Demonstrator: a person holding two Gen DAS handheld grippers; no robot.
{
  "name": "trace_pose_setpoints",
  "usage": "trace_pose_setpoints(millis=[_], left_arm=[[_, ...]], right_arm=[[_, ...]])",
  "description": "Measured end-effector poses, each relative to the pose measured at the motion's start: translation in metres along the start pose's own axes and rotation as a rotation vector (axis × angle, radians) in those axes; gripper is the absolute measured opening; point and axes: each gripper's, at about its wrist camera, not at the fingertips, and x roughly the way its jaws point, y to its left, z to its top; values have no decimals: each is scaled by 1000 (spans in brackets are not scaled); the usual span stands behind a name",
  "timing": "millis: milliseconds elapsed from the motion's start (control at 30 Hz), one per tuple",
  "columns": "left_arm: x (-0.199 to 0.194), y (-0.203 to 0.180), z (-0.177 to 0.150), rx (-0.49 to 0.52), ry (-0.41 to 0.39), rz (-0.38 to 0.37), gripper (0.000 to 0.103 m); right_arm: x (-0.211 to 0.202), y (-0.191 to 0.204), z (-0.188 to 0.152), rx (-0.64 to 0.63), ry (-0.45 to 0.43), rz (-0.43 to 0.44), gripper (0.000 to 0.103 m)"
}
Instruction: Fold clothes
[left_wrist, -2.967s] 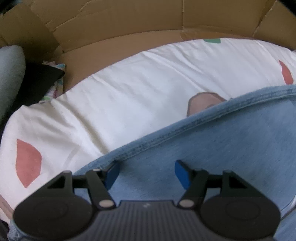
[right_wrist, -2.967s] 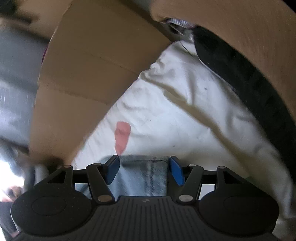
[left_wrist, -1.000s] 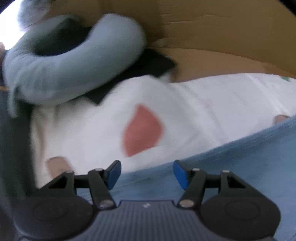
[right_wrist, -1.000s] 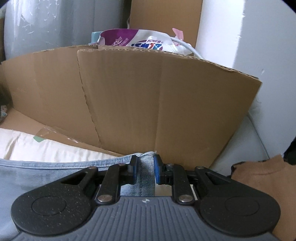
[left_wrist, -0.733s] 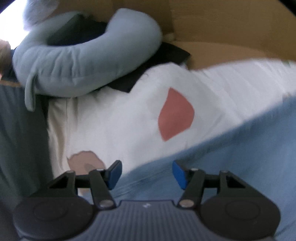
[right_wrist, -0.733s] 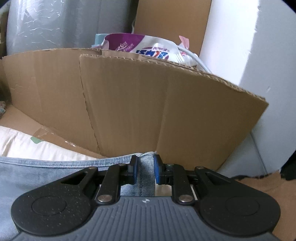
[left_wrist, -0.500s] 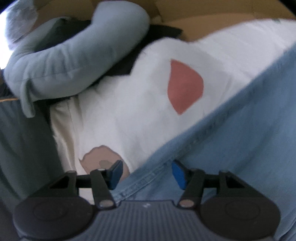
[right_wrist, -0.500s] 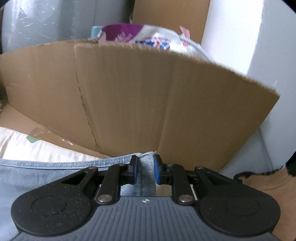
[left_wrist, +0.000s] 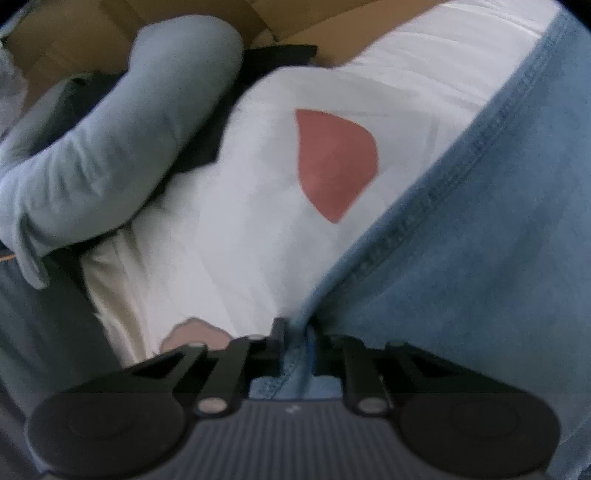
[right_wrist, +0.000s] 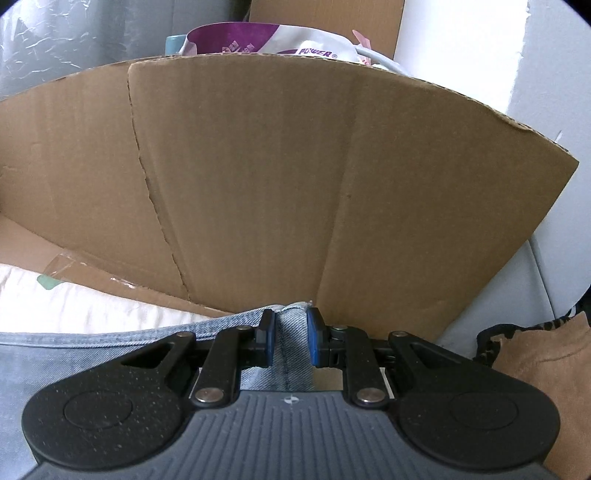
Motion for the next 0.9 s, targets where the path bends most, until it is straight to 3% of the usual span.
trace_pose_setpoints(millis=[300,433,533,633,700,900], left_arm=[[8,1,2,-28,-4,9,10],[7,5,2,-45,4,-1,13],[5,6,5,-59,21,1,16],[-9,-4,5,-6,-24,36,28],[-25,-11,7,24,-100,26,54],[-53,-27,50,50,-194,-10,57]], right_arm=[[17,3,-3,-29,39,6,17],[38,3,-10,-13,105,26,18],[47,-6,-14,54,134,46,28],[36,-17,-12,115,117,70,37],[24,-27,-13,144,85,105,43],[-4,-50,-30,223,86,126,43]])
